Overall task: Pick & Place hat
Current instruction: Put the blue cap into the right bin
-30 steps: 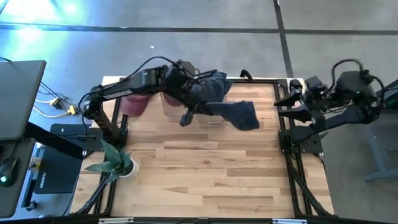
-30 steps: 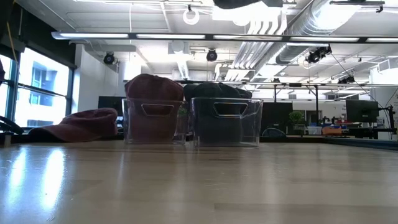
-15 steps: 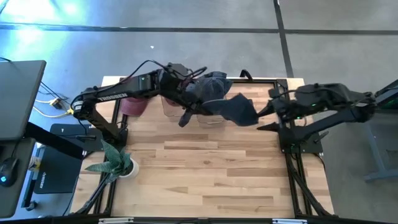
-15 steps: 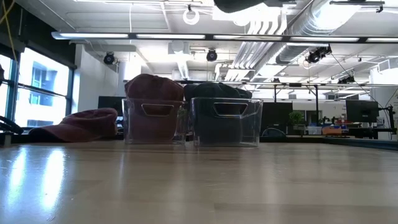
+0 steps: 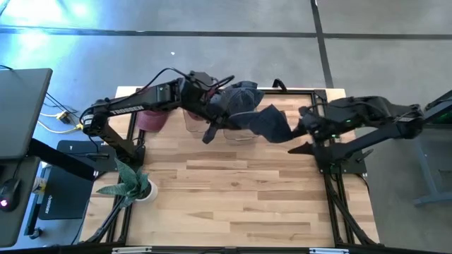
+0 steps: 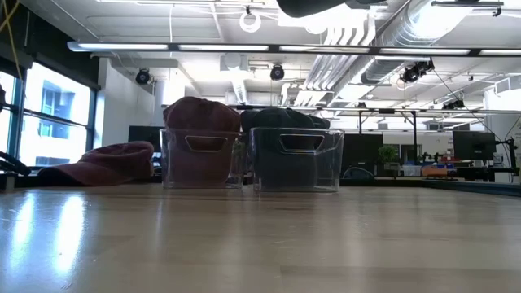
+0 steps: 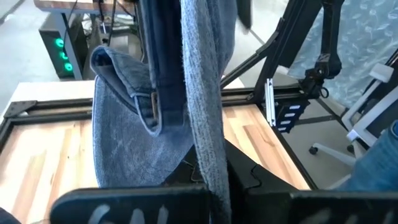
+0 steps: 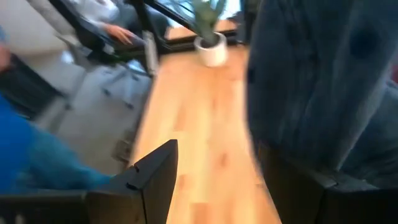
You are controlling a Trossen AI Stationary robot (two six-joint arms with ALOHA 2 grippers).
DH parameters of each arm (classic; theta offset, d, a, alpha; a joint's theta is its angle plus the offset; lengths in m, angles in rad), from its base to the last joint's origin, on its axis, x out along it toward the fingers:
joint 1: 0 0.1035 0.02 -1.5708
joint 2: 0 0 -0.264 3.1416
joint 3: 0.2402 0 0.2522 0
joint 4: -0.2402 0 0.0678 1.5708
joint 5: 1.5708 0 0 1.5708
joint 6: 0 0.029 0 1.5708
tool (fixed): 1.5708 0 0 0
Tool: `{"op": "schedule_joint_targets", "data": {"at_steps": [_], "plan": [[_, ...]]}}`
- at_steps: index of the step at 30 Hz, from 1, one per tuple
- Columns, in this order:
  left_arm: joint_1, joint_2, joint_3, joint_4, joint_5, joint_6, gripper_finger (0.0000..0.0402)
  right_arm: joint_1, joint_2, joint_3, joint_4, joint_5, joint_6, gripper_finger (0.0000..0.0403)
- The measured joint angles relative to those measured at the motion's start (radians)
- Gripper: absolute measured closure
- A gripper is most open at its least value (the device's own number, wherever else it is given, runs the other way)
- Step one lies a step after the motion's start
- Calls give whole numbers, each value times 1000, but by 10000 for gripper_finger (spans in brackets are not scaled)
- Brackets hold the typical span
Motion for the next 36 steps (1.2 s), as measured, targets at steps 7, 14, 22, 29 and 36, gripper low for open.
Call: {"op": "schedule_joint_targets", "data": {"at_steps": [7,14,22,29,36], "plan": [[0,0,0,-28,13,4,401,0,-75,1,-114,85,124,182],[0,0,0,-34,12,8,401,0,-40,1,-120,167,45,182],[0,0,0,-33,12,8,401,0,91,1,-92,38,-76,183],[0,0,0,-65,-6,8,401,0,102,0,-4,-12,-40,255],[-1,0,0,-68,-5,8,402,0,75,0,8,-20,64,390]]}}
